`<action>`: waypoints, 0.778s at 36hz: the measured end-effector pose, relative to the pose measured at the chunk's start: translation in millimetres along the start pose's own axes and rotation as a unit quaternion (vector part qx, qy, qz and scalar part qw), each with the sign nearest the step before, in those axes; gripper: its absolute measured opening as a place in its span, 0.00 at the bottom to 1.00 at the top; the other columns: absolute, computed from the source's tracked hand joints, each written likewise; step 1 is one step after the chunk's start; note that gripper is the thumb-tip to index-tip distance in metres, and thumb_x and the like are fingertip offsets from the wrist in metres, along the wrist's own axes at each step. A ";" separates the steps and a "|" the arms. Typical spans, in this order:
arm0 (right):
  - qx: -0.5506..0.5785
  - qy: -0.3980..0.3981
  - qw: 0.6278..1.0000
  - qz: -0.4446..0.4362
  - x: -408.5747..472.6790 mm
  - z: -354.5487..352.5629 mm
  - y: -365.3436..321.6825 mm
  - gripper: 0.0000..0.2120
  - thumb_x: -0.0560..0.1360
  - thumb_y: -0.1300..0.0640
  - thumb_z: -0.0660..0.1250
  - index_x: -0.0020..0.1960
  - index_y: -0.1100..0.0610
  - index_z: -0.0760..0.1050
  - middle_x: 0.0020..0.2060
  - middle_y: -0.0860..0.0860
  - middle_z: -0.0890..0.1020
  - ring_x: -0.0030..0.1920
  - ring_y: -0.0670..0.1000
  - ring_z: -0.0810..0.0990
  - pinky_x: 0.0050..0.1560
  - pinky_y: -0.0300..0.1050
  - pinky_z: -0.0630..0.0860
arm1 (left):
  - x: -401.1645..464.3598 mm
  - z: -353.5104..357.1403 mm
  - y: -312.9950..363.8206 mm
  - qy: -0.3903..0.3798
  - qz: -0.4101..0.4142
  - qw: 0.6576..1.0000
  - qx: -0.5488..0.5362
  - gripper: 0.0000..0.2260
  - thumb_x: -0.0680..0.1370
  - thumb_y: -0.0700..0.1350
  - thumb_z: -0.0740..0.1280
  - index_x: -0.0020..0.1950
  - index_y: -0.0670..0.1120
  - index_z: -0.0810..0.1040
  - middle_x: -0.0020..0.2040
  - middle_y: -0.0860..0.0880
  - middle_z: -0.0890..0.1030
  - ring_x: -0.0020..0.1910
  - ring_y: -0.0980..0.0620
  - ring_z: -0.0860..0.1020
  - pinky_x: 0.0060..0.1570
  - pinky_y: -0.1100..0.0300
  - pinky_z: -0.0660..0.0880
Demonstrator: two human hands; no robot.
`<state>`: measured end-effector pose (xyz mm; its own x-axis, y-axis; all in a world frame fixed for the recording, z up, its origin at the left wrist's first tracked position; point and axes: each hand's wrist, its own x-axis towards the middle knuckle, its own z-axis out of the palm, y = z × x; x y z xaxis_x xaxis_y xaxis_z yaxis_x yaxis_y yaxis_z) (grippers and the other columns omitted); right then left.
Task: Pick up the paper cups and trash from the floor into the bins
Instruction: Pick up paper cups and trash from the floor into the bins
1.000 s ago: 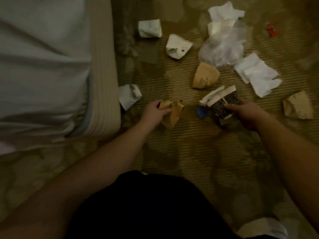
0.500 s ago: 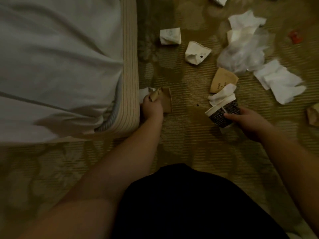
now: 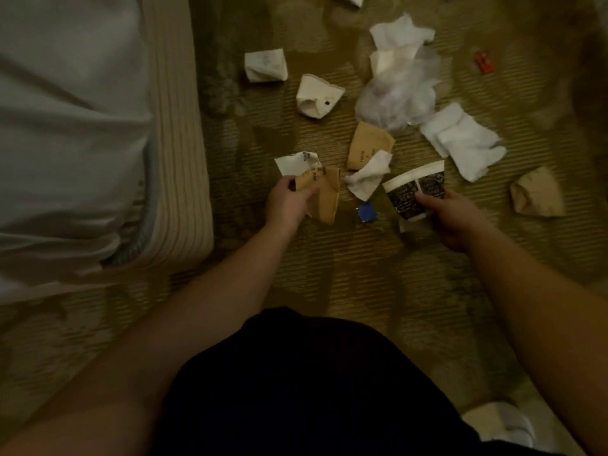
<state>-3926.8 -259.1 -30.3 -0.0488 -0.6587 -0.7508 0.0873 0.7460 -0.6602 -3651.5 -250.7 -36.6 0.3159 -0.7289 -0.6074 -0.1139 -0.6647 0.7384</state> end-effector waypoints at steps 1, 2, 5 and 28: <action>0.009 0.004 1.000 0.001 -0.8 -4.0 -1.3 0.16 0.79 0.62 0.66 0.66 0.57 0.73 0.55 0.56 0.83 0.53 0.55 0.83 0.49 0.53 0.81 | -0.3 1.8 1.5 -0.008 0.010 1.000 0.010 0.16 0.77 0.49 0.72 0.63 0.48 0.77 0.50 0.55 0.77 0.48 0.54 0.77 0.41 0.61 0.74; 0.014 0.001 1.000 0.004 -1.0 -7.7 -1.6 0.14 0.79 0.62 0.66 0.65 0.56 0.74 0.55 0.57 0.83 0.52 0.56 0.83 0.48 0.53 0.81 | -0.5 3.1 2.5 -0.014 0.017 1.000 0.018 0.17 0.77 0.49 0.72 0.64 0.48 0.77 0.51 0.54 0.78 0.50 0.53 0.77 0.41 0.61 0.73; -0.085 -0.031 0.995 0.032 -3.9 -12.1 -1.7 0.12 0.78 0.61 0.69 0.60 0.53 0.76 0.55 0.57 0.83 0.51 0.55 0.84 0.48 0.51 0.80 | 0.0 3.7 2.8 -0.017 0.024 0.999 0.034 0.18 0.77 0.50 0.72 0.65 0.48 0.76 0.54 0.53 0.78 0.51 0.53 0.77 0.41 0.62 0.72; -0.357 0.114 0.927 -0.026 18.1 96.8 41.5 0.23 0.74 0.53 0.73 0.65 0.59 0.72 0.63 0.57 0.75 0.60 0.58 0.77 0.55 0.51 0.75 | -0.1 -14.1 -3.4 0.044 -0.016 0.999 0.013 0.18 0.76 0.50 0.72 0.66 0.51 0.76 0.58 0.53 0.80 0.55 0.51 0.79 0.59 0.48 0.77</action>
<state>-3827.8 -249.5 -69.3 -0.2508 -0.7180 -0.6493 -0.5969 0.6428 -0.4801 -3637.9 -246.1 -34.9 0.4003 -0.6916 -0.6012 -0.1262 -0.6915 0.7113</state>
